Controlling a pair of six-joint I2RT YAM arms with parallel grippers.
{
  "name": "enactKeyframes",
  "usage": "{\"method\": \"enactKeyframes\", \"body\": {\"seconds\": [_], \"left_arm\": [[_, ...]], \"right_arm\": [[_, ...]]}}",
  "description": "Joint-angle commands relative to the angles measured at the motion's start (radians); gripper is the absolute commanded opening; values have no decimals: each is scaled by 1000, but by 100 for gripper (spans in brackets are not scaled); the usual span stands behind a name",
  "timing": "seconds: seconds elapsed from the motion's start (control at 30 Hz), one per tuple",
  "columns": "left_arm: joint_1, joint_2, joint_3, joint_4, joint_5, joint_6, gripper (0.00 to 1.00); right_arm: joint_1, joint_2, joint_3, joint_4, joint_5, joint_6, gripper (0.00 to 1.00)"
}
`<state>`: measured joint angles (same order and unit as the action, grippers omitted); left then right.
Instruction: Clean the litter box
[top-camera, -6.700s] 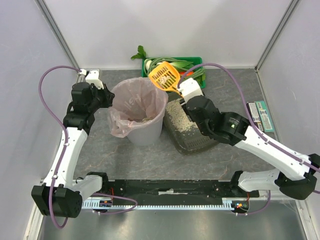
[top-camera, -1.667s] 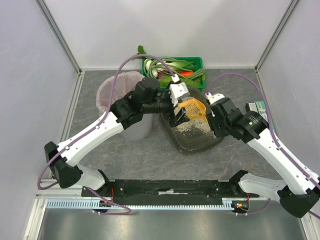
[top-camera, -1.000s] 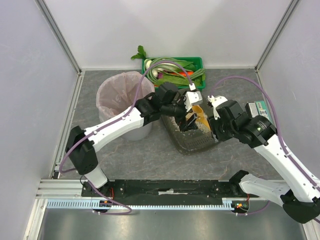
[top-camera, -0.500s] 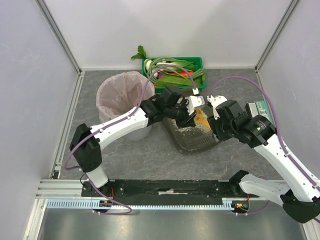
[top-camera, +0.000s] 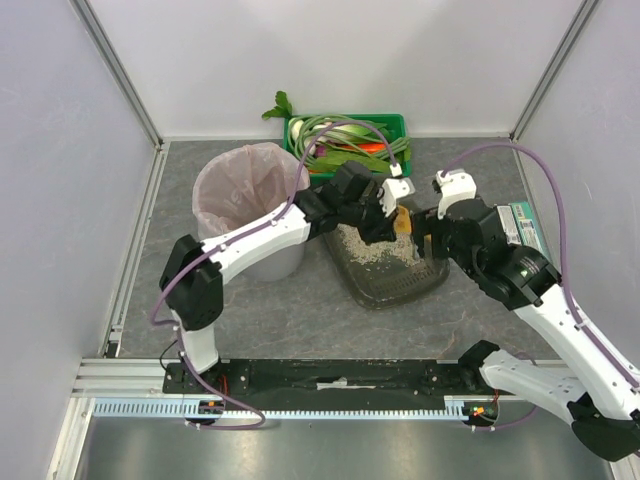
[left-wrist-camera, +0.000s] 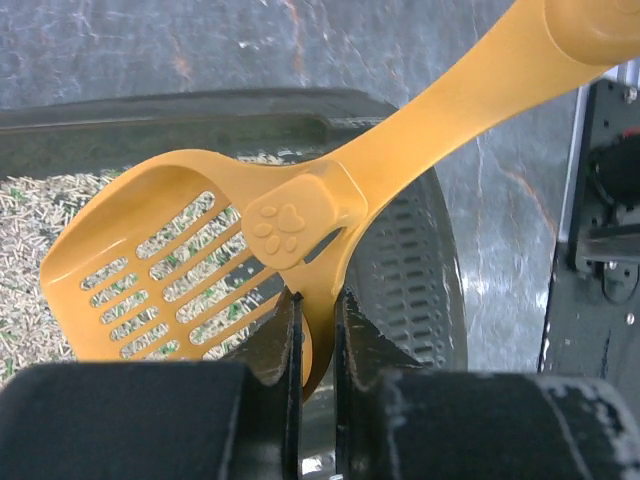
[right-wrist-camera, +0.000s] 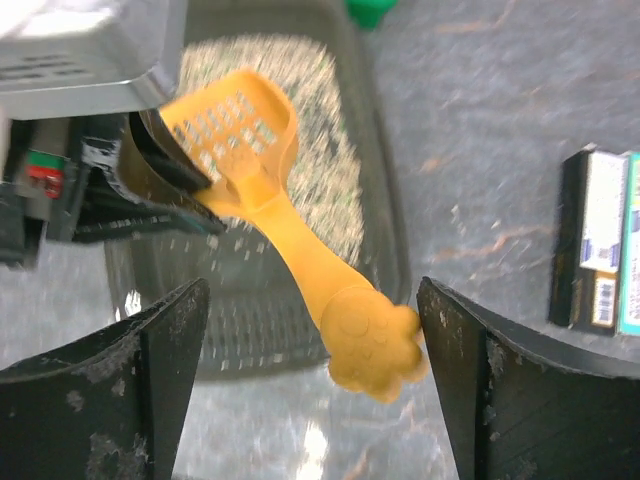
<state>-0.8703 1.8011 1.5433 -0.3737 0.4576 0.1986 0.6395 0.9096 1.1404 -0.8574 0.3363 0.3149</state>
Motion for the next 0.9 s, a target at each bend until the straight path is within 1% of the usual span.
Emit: {"method": "enactKeyframes", "body": {"seconds": [0.0, 0.03, 0.07, 0.1, 0.17, 0.2, 0.27, 0.4, 0.47, 0.53, 0.67, 0.73, 0.8, 0.83, 0.87], "left_arm": [[80, 108, 173, 61, 38, -167, 2], [92, 124, 191, 59, 47, -188, 2], [102, 136, 204, 70, 62, -244, 2], [117, 144, 210, 76, 103, -264, 2], [125, 156, 201, 94, 151, -298, 2], [125, 158, 199, 93, 195, -318, 2], [125, 153, 193, 93, 225, -365, 2], [125, 109, 146, 137, 242, -445, 2], [125, 84, 140, 136, 243, -461, 2], [125, 73, 135, 119, 262, -462, 2], [126, 70, 130, 56, 345, -447, 2], [132, 54, 118, 47, 381, -446, 2], [146, 21, 91, 64, 401, -462, 2], [151, 9, 78, 82, 412, -473, 2], [157, -2, 61, 103, 421, -482, 2]], "right_arm": [[2, 43, 21, 267, 179, 21, 91], [3, 64, 41, 268, 184, 26, 91], [2, 84, 83, 264, 184, 35, 91], [2, 113, 102, 264, 179, 39, 90], [2, 121, 131, 280, 132, 49, 88], [2, 117, 139, 282, 115, 49, 88], [2, 106, 160, 265, 90, 52, 86], [2, 51, 249, 166, 136, 76, 87], [2, 38, 307, 98, 185, 93, 88], [2, 25, 332, 69, 194, 111, 88], [2, 54, 367, 5, 103, 130, 85], [2, 80, 404, -29, 84, 162, 84], [-4, 112, 423, -78, 96, 167, 84], [-12, 127, 445, -98, 96, 158, 81], [-21, 158, 453, -123, 83, 142, 81]]}}
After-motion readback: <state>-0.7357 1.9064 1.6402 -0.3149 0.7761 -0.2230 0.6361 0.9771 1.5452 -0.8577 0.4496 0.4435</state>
